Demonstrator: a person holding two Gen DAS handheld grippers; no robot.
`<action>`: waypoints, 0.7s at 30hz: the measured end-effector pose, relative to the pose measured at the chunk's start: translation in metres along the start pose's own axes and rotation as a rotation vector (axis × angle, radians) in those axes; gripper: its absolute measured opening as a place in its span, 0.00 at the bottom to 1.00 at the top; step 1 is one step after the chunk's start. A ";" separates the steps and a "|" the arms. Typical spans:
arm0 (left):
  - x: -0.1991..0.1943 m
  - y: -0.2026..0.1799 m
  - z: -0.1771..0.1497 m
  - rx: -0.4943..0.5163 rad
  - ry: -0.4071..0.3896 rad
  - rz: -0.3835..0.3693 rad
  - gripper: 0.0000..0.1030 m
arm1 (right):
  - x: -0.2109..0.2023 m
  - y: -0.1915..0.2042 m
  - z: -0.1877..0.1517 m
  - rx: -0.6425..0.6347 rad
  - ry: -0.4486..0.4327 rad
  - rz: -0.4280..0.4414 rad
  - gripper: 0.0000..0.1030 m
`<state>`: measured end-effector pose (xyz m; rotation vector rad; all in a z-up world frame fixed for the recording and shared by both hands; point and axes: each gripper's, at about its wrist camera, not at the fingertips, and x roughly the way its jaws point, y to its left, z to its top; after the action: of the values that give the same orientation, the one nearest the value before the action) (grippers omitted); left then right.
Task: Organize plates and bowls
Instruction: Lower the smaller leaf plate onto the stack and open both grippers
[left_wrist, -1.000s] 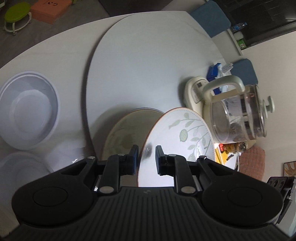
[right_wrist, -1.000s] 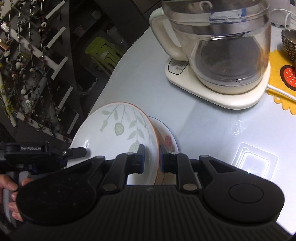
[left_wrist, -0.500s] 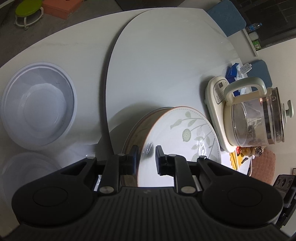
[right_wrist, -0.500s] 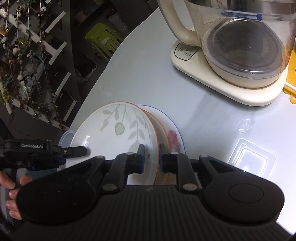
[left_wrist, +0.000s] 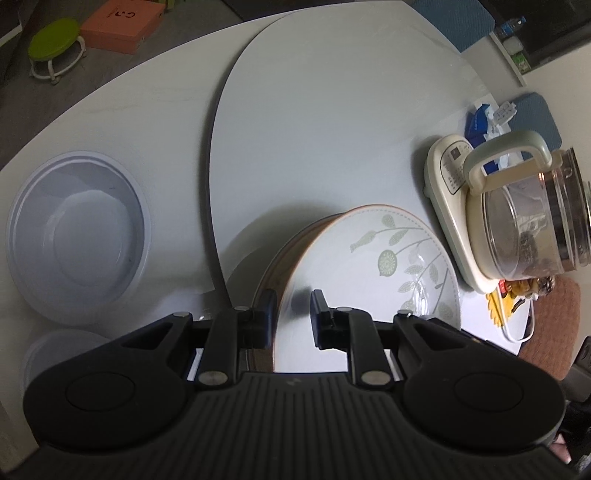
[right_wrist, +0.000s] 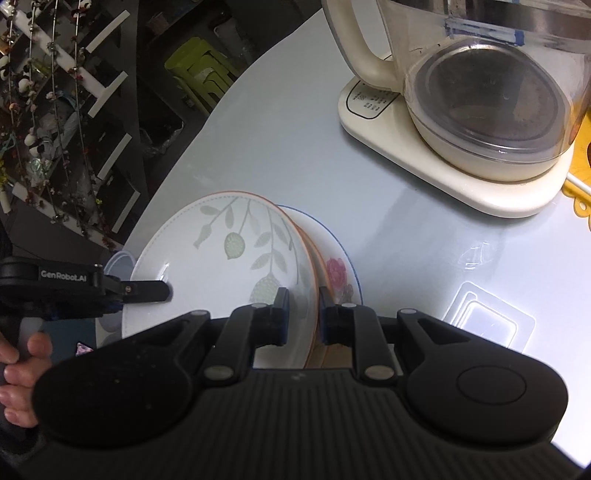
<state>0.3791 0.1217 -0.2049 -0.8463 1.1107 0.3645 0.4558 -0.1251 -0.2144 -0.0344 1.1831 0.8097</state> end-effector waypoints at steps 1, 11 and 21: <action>0.000 -0.002 0.000 0.018 0.001 0.011 0.21 | 0.000 0.000 0.000 -0.004 -0.002 -0.003 0.19; 0.003 -0.007 0.003 0.049 0.039 0.040 0.22 | -0.001 0.004 -0.003 -0.010 -0.025 -0.039 0.18; 0.008 -0.003 0.008 0.010 0.093 0.022 0.23 | 0.000 0.007 -0.003 0.011 -0.037 -0.063 0.18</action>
<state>0.3896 0.1241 -0.2097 -0.8492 1.2078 0.3405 0.4494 -0.1210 -0.2132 -0.0472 1.1457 0.7457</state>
